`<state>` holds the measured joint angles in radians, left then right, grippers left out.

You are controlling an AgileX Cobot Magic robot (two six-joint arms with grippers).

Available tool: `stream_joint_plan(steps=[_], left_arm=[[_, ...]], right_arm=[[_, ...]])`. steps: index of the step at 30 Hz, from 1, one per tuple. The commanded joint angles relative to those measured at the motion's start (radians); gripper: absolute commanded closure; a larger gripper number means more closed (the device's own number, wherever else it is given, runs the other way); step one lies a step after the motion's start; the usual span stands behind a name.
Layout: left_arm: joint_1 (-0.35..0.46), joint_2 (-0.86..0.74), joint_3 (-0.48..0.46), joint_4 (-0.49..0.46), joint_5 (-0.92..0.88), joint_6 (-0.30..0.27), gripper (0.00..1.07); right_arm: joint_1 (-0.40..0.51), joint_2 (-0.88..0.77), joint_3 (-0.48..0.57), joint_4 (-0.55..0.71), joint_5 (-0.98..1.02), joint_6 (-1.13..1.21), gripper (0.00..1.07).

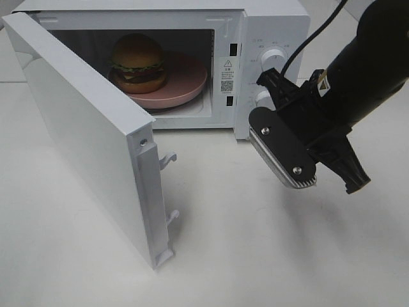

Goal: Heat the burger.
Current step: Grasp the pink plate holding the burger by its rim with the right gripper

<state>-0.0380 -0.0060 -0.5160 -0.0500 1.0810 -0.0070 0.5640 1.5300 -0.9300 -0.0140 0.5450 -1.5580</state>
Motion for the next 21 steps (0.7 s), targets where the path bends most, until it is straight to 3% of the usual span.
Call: stream_joint_plan(steps=[1, 2, 4, 5, 7, 21], left_arm=[[-0.001, -0.004, 0.000, -0.004, -0.008, -0.001, 0.07], [-0.001, -0.004, 0.000, -0.004, -0.008, -0.001, 0.07], [-0.001, -0.004, 0.000, -0.004, -0.008, -0.001, 0.07], [-0.001, -0.004, 0.000, -0.004, -0.008, -0.001, 0.07], [-0.001, -0.004, 0.000, -0.004, -0.008, -0.001, 0.07], [-0.001, -0.004, 0.000, -0.004, -0.008, -0.001, 0.07]], right_arm=[[-0.002, -0.010, -0.046, -0.011, -0.008, 0.079, 0.46], [-0.002, -0.010, -0.046, -0.011, -0.008, 0.079, 0.46], [-0.002, -0.009, -0.073, -0.019, -0.013, 0.147, 0.16], [-0.002, -0.009, -0.073, -0.019, -0.013, 0.147, 0.16], [-0.002, -0.007, -0.095, -0.022, -0.013, 0.167, 0.05], [0.056, 0.102, -0.214, -0.115, -0.035, 0.212, 0.08]])
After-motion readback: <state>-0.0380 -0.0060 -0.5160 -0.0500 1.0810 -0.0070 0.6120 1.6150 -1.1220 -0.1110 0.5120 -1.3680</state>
